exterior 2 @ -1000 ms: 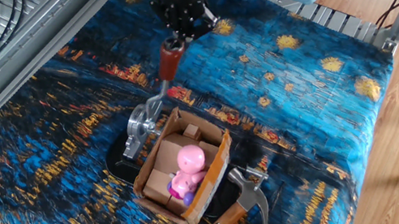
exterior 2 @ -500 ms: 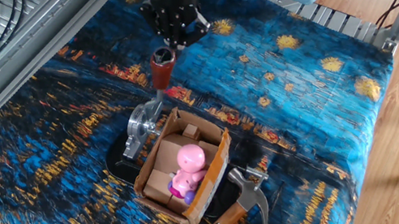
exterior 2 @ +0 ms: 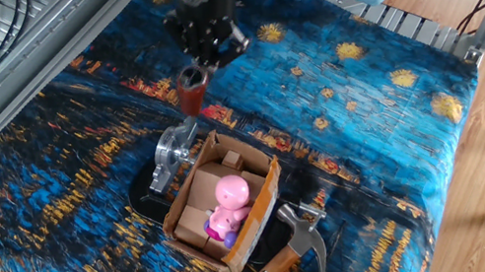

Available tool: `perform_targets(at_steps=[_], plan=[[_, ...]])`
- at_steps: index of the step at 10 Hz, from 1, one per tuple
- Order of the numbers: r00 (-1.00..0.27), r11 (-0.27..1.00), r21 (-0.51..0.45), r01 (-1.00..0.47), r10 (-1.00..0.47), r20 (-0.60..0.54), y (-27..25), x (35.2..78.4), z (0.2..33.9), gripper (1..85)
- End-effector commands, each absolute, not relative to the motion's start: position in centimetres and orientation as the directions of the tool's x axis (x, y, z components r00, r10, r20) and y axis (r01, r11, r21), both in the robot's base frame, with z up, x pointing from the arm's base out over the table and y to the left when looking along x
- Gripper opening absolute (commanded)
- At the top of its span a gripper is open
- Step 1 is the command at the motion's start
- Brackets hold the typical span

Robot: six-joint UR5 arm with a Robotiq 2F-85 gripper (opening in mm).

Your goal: Push down the lever

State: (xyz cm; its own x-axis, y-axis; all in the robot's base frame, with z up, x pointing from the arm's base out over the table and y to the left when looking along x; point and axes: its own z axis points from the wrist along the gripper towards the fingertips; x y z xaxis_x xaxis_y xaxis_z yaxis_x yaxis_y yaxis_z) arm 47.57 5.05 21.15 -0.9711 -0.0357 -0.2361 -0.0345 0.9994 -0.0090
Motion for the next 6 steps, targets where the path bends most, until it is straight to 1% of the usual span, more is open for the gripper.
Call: perform_targets(at_steps=[1, 3, 6], plan=[[-0.971, 0.999, 0.015, -0.039, -0.034, -0.236, 5.1, 49.1, 21.0, 1.7], [-0.973, 0.999, 0.014, -0.031, -0.027, -0.229, 5.2, 49.8, 20.5, 1.7], [-0.983, 1.0, 0.018, -0.025, -0.021, -0.18, 4.9, 50.3, 18.9, 1.7]])
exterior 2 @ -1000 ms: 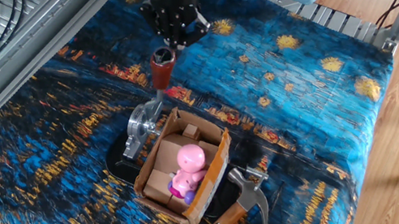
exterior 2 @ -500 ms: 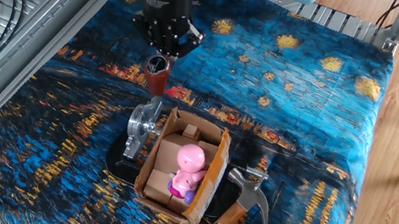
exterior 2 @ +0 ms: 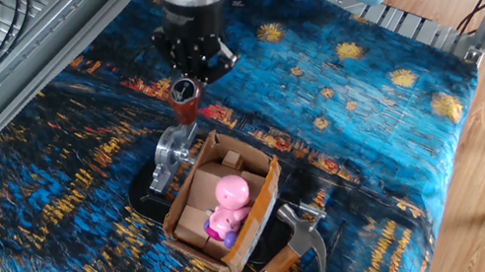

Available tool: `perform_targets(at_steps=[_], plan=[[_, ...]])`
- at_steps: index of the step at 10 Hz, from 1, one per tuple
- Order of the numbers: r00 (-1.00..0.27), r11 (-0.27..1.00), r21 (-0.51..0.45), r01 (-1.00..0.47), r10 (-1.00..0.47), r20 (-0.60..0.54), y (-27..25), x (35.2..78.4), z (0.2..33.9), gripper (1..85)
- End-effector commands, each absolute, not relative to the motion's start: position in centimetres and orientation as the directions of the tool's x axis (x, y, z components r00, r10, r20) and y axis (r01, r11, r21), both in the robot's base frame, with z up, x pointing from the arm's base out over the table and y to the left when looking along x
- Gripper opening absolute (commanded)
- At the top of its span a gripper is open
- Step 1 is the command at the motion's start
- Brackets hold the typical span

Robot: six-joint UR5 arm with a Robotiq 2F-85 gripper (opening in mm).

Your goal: Push down the lever

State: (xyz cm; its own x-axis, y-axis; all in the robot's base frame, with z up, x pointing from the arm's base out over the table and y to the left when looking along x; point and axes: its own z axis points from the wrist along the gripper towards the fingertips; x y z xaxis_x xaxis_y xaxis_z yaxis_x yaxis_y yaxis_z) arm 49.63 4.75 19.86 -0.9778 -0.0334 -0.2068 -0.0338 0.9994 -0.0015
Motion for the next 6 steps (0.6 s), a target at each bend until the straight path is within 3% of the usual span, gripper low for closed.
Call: perform_targets(at_steps=[1, 6], plan=[[-0.985, 0.999, 0.032, -0.014, -0.009, -0.172, 5.1, 50.4, 18.4, 1.7], [-0.988, 0.999, 0.03, -0.01, -0.005, -0.156, 5.4, 52.0, 17.4, 1.7]])
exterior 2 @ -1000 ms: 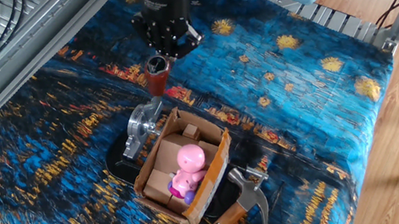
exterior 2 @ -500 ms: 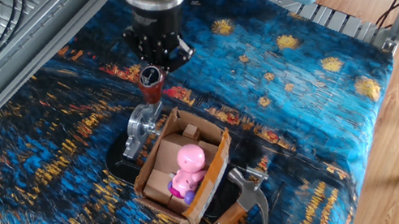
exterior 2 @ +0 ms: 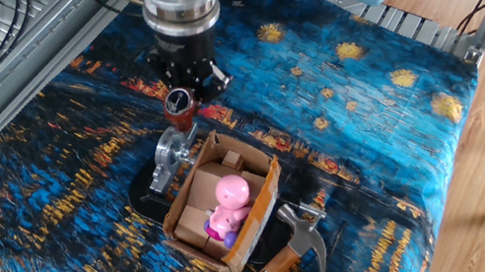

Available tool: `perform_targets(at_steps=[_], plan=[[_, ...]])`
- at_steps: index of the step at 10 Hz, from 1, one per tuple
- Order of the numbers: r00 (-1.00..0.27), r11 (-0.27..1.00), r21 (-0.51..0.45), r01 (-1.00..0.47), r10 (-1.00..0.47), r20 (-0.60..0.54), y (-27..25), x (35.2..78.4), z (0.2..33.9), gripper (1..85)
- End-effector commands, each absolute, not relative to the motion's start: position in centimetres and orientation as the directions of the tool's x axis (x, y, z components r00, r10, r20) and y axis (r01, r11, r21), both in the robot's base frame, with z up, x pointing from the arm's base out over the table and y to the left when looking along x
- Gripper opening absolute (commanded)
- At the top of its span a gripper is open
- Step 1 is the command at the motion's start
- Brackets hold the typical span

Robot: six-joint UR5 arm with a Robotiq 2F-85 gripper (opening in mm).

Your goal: Push down the lever

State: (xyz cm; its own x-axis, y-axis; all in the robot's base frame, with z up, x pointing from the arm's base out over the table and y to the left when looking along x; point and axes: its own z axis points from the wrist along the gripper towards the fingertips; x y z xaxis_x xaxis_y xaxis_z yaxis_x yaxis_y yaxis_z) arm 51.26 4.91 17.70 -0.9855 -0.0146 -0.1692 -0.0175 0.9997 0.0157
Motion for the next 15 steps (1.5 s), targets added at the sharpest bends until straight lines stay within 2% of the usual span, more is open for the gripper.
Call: perform_targets(at_steps=[1, 5, 8, 10, 12, 15], plan=[[-0.989, 0.999, 0.043, -0.008, -0.002, -0.151, 5.6, 52.2, 17.0, 1.7], [-0.991, 0.999, 0.045, -0.002, 0.004, -0.137, 5.4, 52.6, 15.2, 1.7], [-0.991, 0.999, 0.039, 0.0, 0.005, -0.131, 5.0, 52.9, 15.3, 1.7], [-0.993, 0.997, 0.073, 0.003, 0.012, -0.122, 5.7, 52.9, 15.2, 1.7], [-0.998, 0.998, 0.07, 0.003, 0.008, -0.068, 5.4, 51.6, 15.1, 1.7], [-0.997, 1.0, 0.018, 0.02, 0.018, 0.079, 4.1, 47.8, 15.2, 1.7]])
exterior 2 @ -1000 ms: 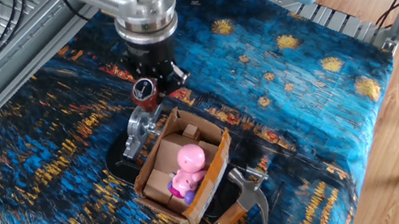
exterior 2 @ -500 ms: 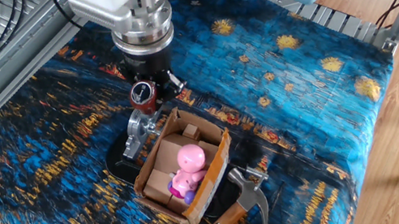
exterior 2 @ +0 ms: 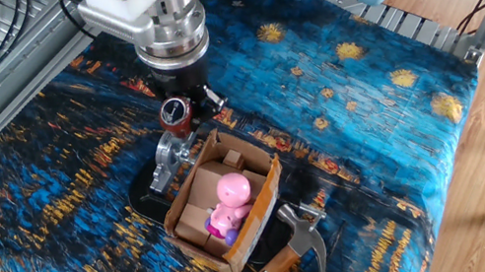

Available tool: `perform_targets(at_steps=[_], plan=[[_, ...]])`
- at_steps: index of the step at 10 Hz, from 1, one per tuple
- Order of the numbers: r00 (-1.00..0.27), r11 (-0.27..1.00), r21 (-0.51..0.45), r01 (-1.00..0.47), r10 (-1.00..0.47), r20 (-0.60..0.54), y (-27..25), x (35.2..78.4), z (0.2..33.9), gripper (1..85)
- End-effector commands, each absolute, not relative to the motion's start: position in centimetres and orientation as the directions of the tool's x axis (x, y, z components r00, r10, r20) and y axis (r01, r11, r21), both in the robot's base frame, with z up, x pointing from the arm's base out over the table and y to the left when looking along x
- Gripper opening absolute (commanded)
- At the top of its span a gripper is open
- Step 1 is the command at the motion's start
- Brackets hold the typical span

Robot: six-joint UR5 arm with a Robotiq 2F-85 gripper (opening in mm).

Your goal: Push down the lever

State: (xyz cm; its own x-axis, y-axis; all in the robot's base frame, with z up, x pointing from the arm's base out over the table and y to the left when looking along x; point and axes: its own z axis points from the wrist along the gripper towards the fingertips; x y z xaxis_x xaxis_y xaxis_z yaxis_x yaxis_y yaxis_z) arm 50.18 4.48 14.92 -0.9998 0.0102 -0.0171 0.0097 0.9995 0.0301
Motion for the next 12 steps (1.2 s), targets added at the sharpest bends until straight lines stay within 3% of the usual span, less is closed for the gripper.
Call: perform_targets(at_steps=[1, 4, 6, 8, 10, 12], plan=[[-0.994, 1.0, 0.021, 0.002, -0.001, 0.109, 4.1, 47.0, 15.2, 1.7], [-0.996, 0.991, 0.135, -0.012, -0.023, 0.081, 7.1, 47.6, 15.4, 1.7], [-0.999, 0.996, 0.086, -0.031, -0.033, 0.022, 5.8, 49.1, 15.2, 1.7], [-0.999, 0.998, 0.061, -0.033, -0.035, 0.039, 5.1, 48.7, 15.1, 1.7], [-0.992, 0.992, 0.086, -0.087, -0.094, 0.081, 5.6, 47.5, 15.3, 1.7], [-0.996, 0.995, 0.084, -0.046, -0.053, 0.078, 5.7, 47.7, 15.3, 1.7]])
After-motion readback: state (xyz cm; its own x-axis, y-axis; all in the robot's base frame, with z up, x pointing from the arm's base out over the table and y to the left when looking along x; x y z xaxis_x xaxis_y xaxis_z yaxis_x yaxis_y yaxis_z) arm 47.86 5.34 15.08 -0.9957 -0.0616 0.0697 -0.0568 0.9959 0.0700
